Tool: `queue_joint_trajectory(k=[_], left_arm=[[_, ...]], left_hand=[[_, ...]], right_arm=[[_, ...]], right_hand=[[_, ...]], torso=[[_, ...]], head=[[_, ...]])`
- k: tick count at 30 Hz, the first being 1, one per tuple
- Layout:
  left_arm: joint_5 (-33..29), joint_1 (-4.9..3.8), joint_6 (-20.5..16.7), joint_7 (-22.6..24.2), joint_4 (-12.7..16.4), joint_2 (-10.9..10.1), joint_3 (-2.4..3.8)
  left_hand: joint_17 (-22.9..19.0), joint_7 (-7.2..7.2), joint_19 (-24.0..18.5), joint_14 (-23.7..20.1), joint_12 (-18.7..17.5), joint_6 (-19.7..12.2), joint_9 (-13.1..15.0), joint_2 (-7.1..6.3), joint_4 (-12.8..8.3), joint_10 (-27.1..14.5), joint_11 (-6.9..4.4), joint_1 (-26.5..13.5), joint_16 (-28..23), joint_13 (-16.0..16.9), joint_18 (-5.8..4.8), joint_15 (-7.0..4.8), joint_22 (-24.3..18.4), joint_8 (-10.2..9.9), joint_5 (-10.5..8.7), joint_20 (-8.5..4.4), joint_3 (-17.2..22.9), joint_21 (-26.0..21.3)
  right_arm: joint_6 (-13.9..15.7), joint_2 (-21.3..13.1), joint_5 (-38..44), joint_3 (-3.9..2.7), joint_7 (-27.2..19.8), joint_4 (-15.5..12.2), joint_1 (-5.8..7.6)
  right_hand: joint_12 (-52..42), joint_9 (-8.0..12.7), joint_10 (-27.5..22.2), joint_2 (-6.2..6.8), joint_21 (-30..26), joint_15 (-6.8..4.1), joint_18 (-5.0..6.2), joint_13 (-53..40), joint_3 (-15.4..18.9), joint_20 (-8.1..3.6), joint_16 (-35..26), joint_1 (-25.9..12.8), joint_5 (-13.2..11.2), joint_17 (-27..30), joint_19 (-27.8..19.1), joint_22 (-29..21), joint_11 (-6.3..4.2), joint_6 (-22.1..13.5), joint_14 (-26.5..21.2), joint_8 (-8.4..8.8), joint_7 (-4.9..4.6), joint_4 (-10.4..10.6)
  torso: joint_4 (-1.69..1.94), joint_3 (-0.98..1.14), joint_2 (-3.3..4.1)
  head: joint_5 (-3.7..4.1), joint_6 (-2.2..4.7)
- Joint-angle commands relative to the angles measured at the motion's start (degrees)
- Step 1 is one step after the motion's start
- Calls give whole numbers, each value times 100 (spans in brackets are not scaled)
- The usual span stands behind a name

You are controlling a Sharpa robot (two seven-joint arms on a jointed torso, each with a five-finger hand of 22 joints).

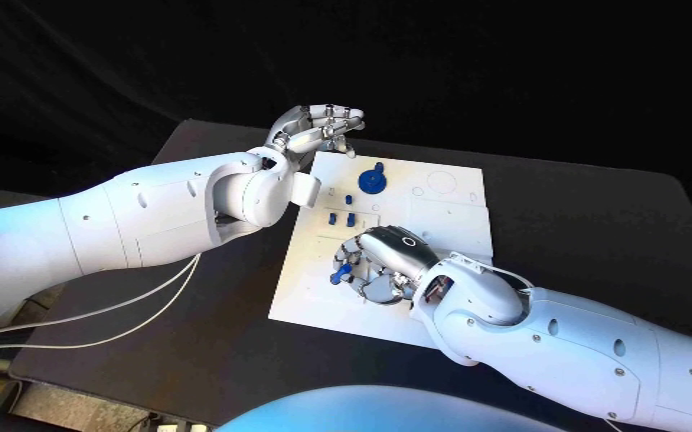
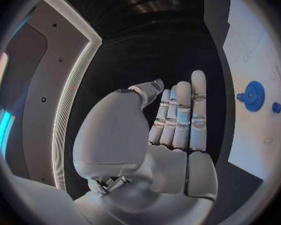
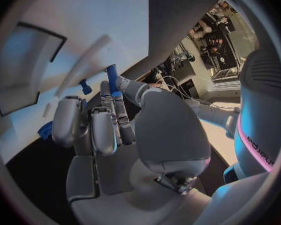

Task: Assemble the parts on the task board

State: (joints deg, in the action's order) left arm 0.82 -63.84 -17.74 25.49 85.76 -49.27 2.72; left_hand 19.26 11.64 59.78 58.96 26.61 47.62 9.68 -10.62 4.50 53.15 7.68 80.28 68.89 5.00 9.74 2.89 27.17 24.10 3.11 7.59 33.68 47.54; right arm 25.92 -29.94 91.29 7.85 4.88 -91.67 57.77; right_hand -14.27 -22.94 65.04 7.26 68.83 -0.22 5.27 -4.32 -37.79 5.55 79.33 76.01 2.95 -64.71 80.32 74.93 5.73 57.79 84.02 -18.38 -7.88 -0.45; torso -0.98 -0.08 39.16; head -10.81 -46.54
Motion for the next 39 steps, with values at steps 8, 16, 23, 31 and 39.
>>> queue_joint_trajectory(k=[8, 16, 23, 31, 39], left_arm=[[23, -3, 117, 8, 13, 10, 3], [23, -3, 118, 5, 16, 7, 3], [23, -4, 114, 4, 17, 6, 3], [23, -4, 101, -7, 18, -4, 3], [23, -4, 98, -15, 19, -9, 3]], left_hand=[[-9, -3, -3, -40, 28, -38, 5, -4, -39, -46, 5, -42, 27, 8, 81, 19, -10, 26, 11, 33, -8, -31], [-9, -3, -3, -40, 28, -38, 5, -4, -39, -46, 5, -42, 27, 8, 81, 19, -10, 26, 11, 33, -8, -31], [-9, -3, -3, -40, 28, -38, 5, -4, -39, -46, 5, -42, 27, 8, 81, 19, -10, 26, 11, 33, -8, -31], [-11, -4, -5, -43, 37, -43, 8, -3, -39, -51, 5, -49, 29, 11, 81, 20, -11, 34, 11, 34, -11, -33], [-12, -5, -5, -44, 39, -45, 9, -1, -39, -52, 4, -49, 29, 12, 81, 20, -11, 37, 11, 35, -10, -33]], right_arm=[[-190, 42, 218, 4, 96, 37, -21], [-304, 90, 514, 9, 280, 48, -24], [-392, 159, 608, 18, 330, 68, -24], [-274, 171, 631, 28, 397, 86, -25], [-5, 109, 612, 29, 397, 33, -34]], right_hand=[[13, -89, 136, -60, -55, -4, -56, -6, -1, 3, 18, 1, 10, 12, -36, 516, -144, -18, 101, -11, -31, -32], [40, -97, 108, -38, -103, 6, -47, -6, 15, 11, 4, -44, 3, 45, -61, 499, -133, -49, 92, -12, -39, -46], [132, -47, -16, 79, -208, 58, -29, -2, 67, 50, -27, -192, 48, 107, -115, 467, -69, -284, 68, 112, -117, -78], [215, 88, -174, 262, -370, 124, 1, 2, 120, 114, -90, -332, 67, 235, -192, 409, 4, -655, 22, 400, -176, -105], [222, 106, -218, 316, -439, 129, 15, 0, 160, 125, -113, -385, 70, 283, -224, 382, 11, -683, 5, 436, -178, -103]], torso=[[-2, -6, -5], [0, -6, -3], [3, -12, -4], [0, -9, -7], [-3, -4, -5]], head=[[-2, -6], [-1, -12], [31, 0], [46, -10], [36, -10]])
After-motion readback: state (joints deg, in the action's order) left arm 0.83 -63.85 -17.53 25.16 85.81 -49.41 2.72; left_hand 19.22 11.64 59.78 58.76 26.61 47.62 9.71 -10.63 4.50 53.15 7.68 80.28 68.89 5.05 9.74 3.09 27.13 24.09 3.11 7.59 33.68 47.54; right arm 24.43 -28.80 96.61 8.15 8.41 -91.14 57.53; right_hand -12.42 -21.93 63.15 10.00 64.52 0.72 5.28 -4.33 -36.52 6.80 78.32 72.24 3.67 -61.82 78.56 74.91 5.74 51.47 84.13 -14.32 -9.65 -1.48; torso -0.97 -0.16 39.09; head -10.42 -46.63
